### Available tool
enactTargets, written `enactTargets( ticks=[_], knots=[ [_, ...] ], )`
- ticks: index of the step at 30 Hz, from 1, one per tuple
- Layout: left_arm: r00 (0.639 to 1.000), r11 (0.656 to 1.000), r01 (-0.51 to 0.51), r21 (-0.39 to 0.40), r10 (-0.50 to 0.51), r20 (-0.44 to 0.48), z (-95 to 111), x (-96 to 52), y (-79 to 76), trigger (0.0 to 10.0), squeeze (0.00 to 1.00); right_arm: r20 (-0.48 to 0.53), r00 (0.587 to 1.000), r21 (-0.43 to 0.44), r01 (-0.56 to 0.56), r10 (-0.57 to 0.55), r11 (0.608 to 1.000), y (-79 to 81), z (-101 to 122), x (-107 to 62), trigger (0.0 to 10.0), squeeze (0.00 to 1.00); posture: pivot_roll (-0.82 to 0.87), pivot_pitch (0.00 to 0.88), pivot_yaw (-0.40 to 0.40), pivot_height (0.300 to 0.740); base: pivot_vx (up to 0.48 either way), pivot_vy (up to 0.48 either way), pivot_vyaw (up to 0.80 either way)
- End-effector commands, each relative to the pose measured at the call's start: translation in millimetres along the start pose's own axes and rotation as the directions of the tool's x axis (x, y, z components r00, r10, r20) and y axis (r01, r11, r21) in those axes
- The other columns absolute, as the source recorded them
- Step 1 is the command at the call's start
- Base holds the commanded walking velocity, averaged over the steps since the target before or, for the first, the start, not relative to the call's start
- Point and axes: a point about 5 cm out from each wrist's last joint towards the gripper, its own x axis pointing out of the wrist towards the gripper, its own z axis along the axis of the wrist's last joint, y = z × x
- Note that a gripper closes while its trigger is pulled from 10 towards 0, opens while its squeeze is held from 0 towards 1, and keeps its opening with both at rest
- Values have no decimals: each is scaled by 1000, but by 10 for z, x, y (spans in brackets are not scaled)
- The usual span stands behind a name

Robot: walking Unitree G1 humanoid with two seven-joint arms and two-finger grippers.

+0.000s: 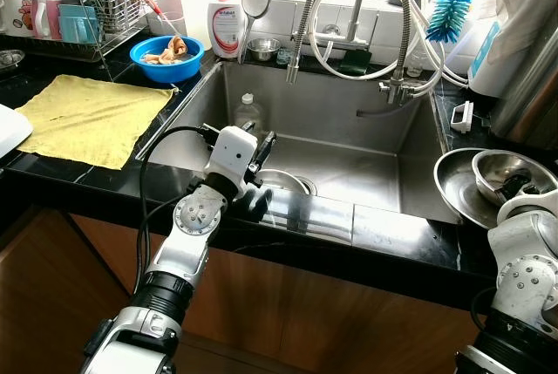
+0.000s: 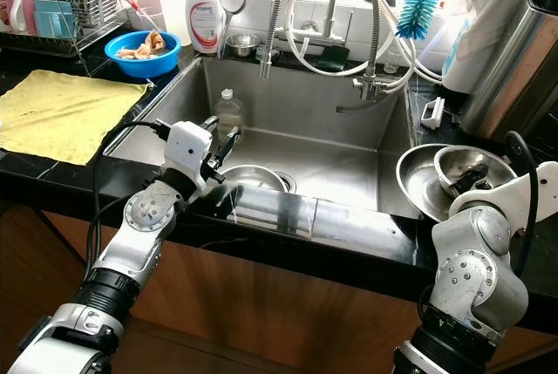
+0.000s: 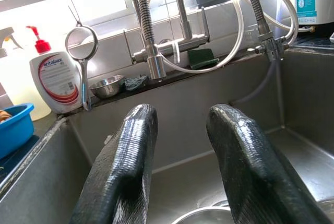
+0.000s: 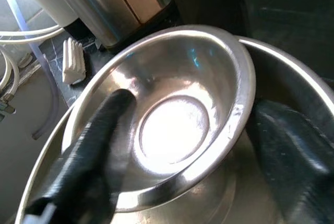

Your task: Kitchen organization

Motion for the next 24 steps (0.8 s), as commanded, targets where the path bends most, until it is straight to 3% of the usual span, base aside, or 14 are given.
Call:
enactTargets(
  ticks=[1, 3, 4, 5, 6, 7, 13, 14, 22, 24],
  knots=[
    [1000, 999, 20, 39, -21, 20, 59, 60, 2, 10000, 0, -4, 1000, 31, -14, 15, 999, 43, 23, 3, 0, 0, 56, 0, -48, 740, 0, 0, 0],
    [1000, 999, 20, 40, -21, 20, 59, 60, 4, 10000, 0, -4, 1000, 32, -16, 16, 999, 45, 25, 3, 0, 0, 56, 0, -48, 740, 0, 0, 0],
    [1000, 999, 21, 41, -22, 22, 64, 63, 5, 10000, 0, -3, 1000, 28, -12, 12, 1000, 38, 34, 6, 3765, 0, 55, 0, -46, 740, 0, 0, 0],
    [999, 999, 22, 41, -23, 22, 66, 64, 4, 10000, 0, -2, 1000, 27, -9, 9, 1000, 34, 37, 7, 3765, 0, 55, 0, -46, 740, 0, 0, 0],
    [999, 999, 23, 41, -24, 23, 67, 65, 3, 10000, 0, -3, 1000, 26, -8, 8, 1000, 30, 39, 9, 8667, 0, 55, 0, -46, 740, 0, 0, 0],
    [999, 999, 27, 43, -28, 24, 68, 67, 0, 10000, 0, -4, 1000, 25, -3, 3, 1000, 18, 37, 15, 10000, 0, 56, 0, -46, 740, 0, 0, 0],
    [999, 998, 36, 51, -37, 26, 70, 73, -8, 10000, 0, -1, 1000, 38, 11, -11, 999, 4, 41, 20, 10000, 0, 53, 0, -42, 740, 0, 0, 0],
    [999, 998, 39, 53, -40, 26, 71, 74, -8, 10000, 0, 3, 1000, 46, 21, -22, 999, -12, 50, 19, 0, 0, 54, 0, -41, 740, 0, 0, 0],
    [998, 997, 54, 61, -55, 27, 71, 81, -16, 10000, 0, -3, 999, 73, 54, -54, 996, -51, 43, 12, 0, 0, 54, 0, -37, 740, 0, 0, 0],
    [998, 996, 57, 63, -58, 28, 74, 84, -18, 10000, 0, -36, 998, 118, 48, -44, 992, -34, 8, 11, 0, 0, 54, 0, -37, 740, 0, 0, 0]
  ],
)
